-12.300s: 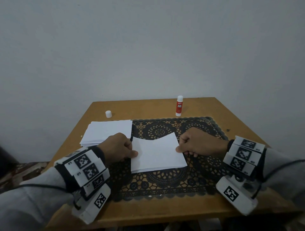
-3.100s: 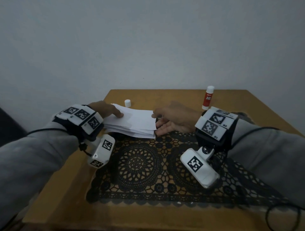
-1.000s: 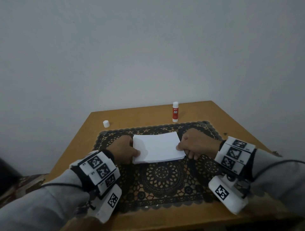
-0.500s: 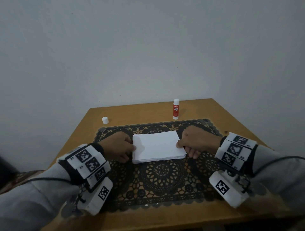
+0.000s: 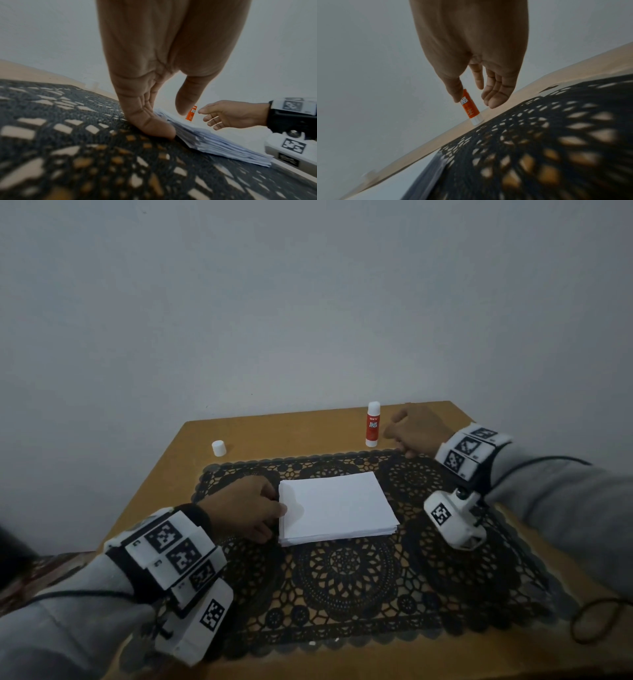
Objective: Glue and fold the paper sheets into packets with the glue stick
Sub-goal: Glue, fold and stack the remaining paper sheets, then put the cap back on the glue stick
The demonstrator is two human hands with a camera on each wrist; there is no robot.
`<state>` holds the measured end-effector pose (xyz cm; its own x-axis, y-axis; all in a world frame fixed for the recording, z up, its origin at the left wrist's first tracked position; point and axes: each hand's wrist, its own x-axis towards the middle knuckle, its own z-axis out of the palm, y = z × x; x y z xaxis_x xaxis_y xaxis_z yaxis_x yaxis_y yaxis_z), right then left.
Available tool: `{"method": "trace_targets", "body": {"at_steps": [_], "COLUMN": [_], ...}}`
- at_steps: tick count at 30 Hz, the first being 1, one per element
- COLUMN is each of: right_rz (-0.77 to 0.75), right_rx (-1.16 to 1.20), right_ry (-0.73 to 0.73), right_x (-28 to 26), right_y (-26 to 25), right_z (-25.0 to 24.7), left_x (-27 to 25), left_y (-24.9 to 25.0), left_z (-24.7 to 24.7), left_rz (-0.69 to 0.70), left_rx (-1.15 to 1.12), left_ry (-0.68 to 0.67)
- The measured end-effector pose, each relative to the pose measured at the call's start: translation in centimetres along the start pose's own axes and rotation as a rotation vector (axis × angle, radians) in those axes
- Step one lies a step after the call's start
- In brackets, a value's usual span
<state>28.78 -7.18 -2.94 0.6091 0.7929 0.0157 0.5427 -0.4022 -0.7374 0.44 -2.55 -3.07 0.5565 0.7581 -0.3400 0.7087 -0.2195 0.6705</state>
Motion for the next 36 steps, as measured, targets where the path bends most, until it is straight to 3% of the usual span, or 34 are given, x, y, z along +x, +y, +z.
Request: {"method": "trace_targets", "body": {"at_steps": [11, 15, 17, 19, 22, 25, 30, 34, 36], "right_rz": [-0.018, -0.127, -0.226, -0.302, -0.381, -0.464, -0.552, -0.482, -0.381], "right_rx": [-0.153, -0.162, -0.165, -0.103, 0.019, 0.066, 0.080, 0.150, 0.241], "right_ry": [-0.019, 0.035, 0.055, 0.000, -0.145, -0.225, -0.351, -0.430, -0.558], "right_x": [3.7, 3.0, 1.8, 0.3, -2.3, -5.0, -8.4, -9.9, -10.2], "right_y": [-0.6, -0.7, -1.3, -2.1, -3.5, -4.7, -5.7, -5.8, -5.6], "right_z": [2.8, 2.9, 2.7, 2.7, 2.9, 3.0, 2.7, 2.2, 1.7], "left_x": [0.8, 0.7, 0.7, 0.6, 0.4, 0.4, -0.4, -1.2, -1.4], "left_y": [-0.6, -0.8, -0.8, -0.5, 1.0, 2.4, 3.3, 3.8, 4.0], "left_z": [0.0, -0.1, -0.1, -0.3, -0.7, -0.8, 0.4, 1.2, 1.2], "left_rz": [-0.009, -0.012, 0.040, 0.155, 0.347, 0.374, 0.379, 0.439, 0.445], "left_rx": [-0.040, -0.028, 0.059, 0.093, -0.109, -0.291, -0.444, -0.555, -0.637], "left_ry": [-0.017, -0.024, 0.069, 0.278, 0.448, 0.390, 0.162, 0.208, 0.212]}}
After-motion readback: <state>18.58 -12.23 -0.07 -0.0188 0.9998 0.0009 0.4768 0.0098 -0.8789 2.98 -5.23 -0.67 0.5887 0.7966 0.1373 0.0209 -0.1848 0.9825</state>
